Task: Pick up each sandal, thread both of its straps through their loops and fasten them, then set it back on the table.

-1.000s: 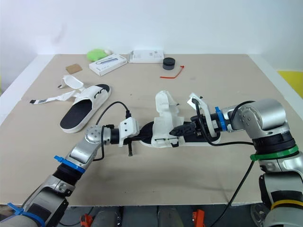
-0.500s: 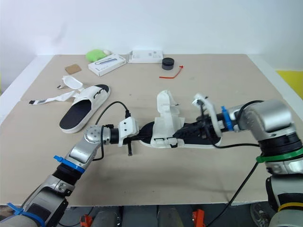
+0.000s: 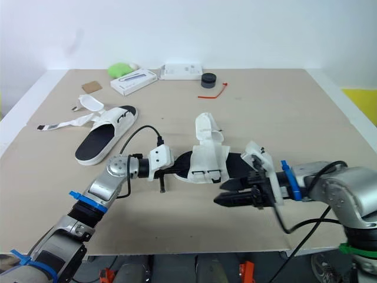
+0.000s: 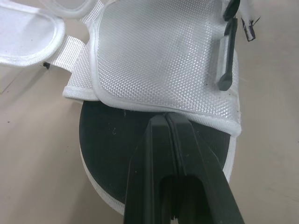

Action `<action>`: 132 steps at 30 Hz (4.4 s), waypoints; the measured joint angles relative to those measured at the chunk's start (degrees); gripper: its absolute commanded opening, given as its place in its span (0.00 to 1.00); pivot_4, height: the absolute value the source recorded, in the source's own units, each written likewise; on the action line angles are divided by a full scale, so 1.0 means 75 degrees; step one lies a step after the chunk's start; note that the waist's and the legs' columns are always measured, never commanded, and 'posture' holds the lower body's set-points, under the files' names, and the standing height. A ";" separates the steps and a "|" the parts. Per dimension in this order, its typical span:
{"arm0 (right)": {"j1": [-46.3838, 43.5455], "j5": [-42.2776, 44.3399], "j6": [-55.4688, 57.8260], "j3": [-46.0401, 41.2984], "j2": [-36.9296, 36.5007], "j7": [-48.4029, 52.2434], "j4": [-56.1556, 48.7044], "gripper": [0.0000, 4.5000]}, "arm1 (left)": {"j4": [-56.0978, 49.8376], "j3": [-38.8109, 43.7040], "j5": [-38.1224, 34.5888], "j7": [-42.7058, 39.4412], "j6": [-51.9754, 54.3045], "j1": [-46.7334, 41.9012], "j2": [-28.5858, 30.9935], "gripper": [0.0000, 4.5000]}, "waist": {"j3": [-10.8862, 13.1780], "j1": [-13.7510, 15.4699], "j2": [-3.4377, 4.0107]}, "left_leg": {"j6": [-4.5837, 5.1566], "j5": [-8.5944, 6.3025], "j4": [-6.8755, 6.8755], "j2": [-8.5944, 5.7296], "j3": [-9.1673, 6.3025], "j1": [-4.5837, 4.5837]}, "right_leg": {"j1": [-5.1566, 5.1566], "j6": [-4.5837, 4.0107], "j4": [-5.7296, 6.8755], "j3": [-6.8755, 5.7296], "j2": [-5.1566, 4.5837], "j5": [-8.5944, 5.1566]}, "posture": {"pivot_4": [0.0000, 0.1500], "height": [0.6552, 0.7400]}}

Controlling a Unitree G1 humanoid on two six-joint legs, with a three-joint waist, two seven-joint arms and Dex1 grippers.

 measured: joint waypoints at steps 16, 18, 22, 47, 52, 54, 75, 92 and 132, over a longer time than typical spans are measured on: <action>-0.0041 -0.0092 -0.0271 -0.0257 0.0198 -0.0707 0.0140 0.68 | 0.0014 0.0001 0.0000 -0.0131 -0.0035 -0.0004 0.0009 0.00 | -0.0001 0.0006 0.0000 | 0.0001 0.0005 -0.0018 0.0000 -0.0001 0.0000 | 0.0000 -0.0004 -0.0001 0.0000 -0.0001 -0.0005 | 1.00 1.00; -0.0044 -0.0073 -0.0261 -0.0227 0.0335 -0.0818 0.0140 0.68 | 0.0016 0.0002 0.0001 -0.0133 -0.0035 -0.0004 0.0010 0.00 | -0.0001 0.0006 0.0000 | 0.0001 0.0005 -0.0018 0.0000 -0.0001 0.0000 | 0.0000 -0.0004 0.0000 0.0000 -0.0001 -0.0005 | 1.00 1.00; -0.0173 -0.0108 -0.0239 -0.0098 0.0568 -0.1082 0.0144 0.68 | 0.0032 0.0049 0.0011 -0.0150 -0.0035 -0.0005 0.0052 0.00 | -0.0001 -0.0016 -0.0001 | 0.0002 0.0005 -0.0018 0.0005 0.0000 0.0008 | 0.0000 -0.0011 0.0000 0.0000 0.0003 0.0001 | 1.00 1.00; -0.0042 0.0621 0.0177 0.0155 0.0929 -0.0838 0.0057 0.01 | 0.0190 0.0049 0.0070 -0.0163 -0.0173 -0.0110 0.0005 0.00 | -0.0001 -0.0002 -0.0003 | 0.0007 0.0008 -0.0025 0.0038 0.0000 0.0004 | -0.0007 -0.0028 -0.0001 0.0002 0.0038 0.0009 | 1.00 1.00; 0.0162 0.1274 0.0222 -0.0089 0.0367 -0.0257 -0.0442 0.01 | 0.0193 0.0007 0.0067 -0.0215 -0.0190 -0.0127 -0.0020 0.00 | 0.0000 0.0003 -0.0006 | 0.0006 0.0008 -0.0030 0.0038 -0.0001 0.0002 | -0.0008 -0.0029 -0.0002 0.0002 0.0038 0.0001 | 1.00 1.00; 0.0281 0.1427 0.0217 -0.0089 0.0326 -0.0188 -0.0526 0.01 | 0.0193 -0.0028 0.0066 -0.0223 -0.0197 -0.0129 -0.0047 0.00 | 0.0002 0.0005 -0.0009 | 0.0006 0.0008 -0.0030 0.0038 -0.0001 0.0002 | -0.0009 -0.0029 -0.0002 0.0002 0.0037 0.0001 | 1.00 1.00; 0.0732 -0.0738 -0.1826 0.1425 -0.0631 -0.0100 -0.0641 0.01 | 0.0246 -0.0072 0.0061 -0.0116 -0.0157 -0.0154 -0.0160 0.00 | 0.0007 -0.0002 -0.0020 | 0.0005 0.0007 -0.0025 0.0039 0.0003 0.0008 | -0.0014 -0.0031 -0.0002 0.0002 0.0035 0.0006 | 1.00 1.00; -0.0202 -0.1863 -0.2468 0.2024 -0.0211 0.0817 0.0791 0.01 | -0.0357 0.0044 0.0050 0.0172 0.0337 -0.0052 0.0009 0.00 | 0.0012 0.0000 -0.0027 | -0.0005 0.0002 -0.0043 0.0044 0.0003 0.0007 | -0.0014 -0.0032 -0.0002 0.0002 0.0041 -0.0010 | 1.00 1.00; -0.1988 0.1483 -0.0115 -0.0143 0.1361 -0.1504 0.1902 0.01 | -0.0320 -0.0243 0.0468 -0.0233 -0.0507 -0.0105 0.0656 0.00 | 0.0018 -0.0007 -0.0036 | -0.0006 -0.0001 -0.0033 0.0070 0.0001 0.0011 | -0.0013 -0.0051 -0.0001 0.0003 0.0068 0.0005 | 1.00 1.00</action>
